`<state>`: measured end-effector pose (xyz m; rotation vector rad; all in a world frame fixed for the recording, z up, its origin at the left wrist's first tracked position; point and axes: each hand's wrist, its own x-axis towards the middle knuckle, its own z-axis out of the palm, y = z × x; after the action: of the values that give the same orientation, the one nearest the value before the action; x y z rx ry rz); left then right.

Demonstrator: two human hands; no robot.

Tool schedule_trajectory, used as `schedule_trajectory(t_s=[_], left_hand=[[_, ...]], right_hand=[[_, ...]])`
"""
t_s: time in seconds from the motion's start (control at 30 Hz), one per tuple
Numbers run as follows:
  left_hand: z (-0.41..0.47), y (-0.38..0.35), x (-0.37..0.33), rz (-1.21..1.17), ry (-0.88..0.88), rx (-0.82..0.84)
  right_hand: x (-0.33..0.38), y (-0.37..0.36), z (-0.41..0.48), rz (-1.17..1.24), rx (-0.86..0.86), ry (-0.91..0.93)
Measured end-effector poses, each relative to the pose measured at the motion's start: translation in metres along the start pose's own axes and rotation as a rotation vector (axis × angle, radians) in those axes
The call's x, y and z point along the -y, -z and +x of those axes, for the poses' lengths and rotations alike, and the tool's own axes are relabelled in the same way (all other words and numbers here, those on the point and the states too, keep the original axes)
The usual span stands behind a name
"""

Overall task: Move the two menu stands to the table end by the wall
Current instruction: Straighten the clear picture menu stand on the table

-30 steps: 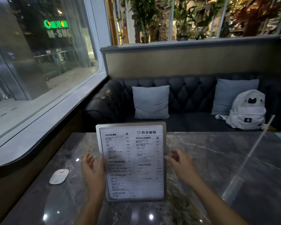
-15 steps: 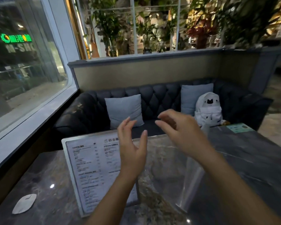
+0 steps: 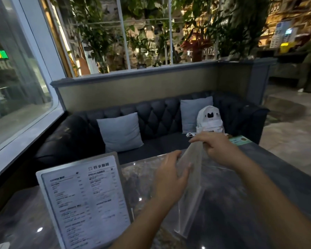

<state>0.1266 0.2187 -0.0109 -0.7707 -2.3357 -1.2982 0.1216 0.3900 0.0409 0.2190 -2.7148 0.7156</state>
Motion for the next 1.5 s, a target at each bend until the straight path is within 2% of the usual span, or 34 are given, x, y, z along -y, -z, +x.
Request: schedule_trajectory(t_s=[0.1, 0.43, 0.63, 0.77, 0.97, 1.13, 1.33, 1.5], left_hand=[[0.000, -0.001, 0.005, -0.024, 0.011, 0.005], [0.005, 0.008, 0.022, 0.022, 0.039, -0.031], [0.004, 0.011, 0.027, 0.096, -0.026, -0.066], [0.006, 0.012, 0.028, 0.117, -0.051, -0.051], [0.019, 0.020, 0.035, 0.202, -0.080, -0.047], [0.038, 0.031, 0.050, 0.147, -0.016, -0.027], [0.038, 0.028, 0.060, 0.107, 0.015, 0.022], [0.024, 0.021, 0.074, -0.023, 0.147, -0.041]], right_hand=[[-0.008, -0.003, 0.003, -0.032, 0.042, 0.017], [-0.015, -0.025, 0.019, -0.011, 0.011, 0.039], [-0.014, -0.029, 0.026, 0.059, 0.042, 0.066], [-0.012, -0.034, 0.029, -0.009, -0.095, 0.079], [-0.010, -0.042, 0.031, -0.020, -0.145, 0.090], [-0.009, -0.049, 0.028, 0.061, -0.191, 0.082], [-0.016, -0.052, 0.023, -0.031, -0.236, 0.068], [-0.029, -0.048, 0.003, 0.016, -0.418, 0.006]])
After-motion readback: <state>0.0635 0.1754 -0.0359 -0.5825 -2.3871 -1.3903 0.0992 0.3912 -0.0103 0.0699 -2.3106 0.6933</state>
